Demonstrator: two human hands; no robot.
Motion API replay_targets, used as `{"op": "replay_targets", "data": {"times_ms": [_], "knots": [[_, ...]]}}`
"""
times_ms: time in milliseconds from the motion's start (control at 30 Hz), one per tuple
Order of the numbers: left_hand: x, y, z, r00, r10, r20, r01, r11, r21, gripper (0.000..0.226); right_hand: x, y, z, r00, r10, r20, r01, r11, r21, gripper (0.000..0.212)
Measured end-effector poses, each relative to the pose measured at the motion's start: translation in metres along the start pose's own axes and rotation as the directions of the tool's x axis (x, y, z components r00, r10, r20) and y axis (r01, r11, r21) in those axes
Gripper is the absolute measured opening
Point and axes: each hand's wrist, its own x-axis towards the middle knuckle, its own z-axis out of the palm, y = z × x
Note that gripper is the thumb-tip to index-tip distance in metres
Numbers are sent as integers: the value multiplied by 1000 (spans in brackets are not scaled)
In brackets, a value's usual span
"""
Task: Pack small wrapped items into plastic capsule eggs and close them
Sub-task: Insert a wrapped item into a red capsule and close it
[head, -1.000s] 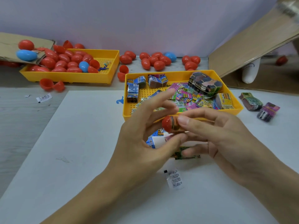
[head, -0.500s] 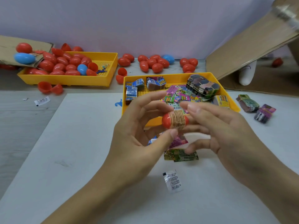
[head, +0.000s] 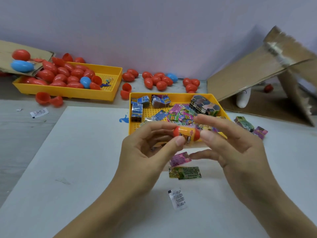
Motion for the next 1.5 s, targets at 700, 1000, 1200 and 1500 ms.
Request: {"op": "replay_targets", "data": {"times_ms": [700,1000,1200,1500], "knots": [[5,-16,3,995,-63,71,69,993,-93,18,92,-135,-122,742,-627,-237,-29,324,-946,19],[7,-17,0,999,-30,-12,29,998,-47,15,29,-2,36,947,119,-299,-107,993,55,17],[6,-12,-3,999,-9,-46,12,999,51,8,19,39,55,943,-77,-323,69,997,-37,8],[34,4,-33,939,229,-258,-178,962,206,6,22,40,56,967,-154,-204,140,987,-81,10]]}}
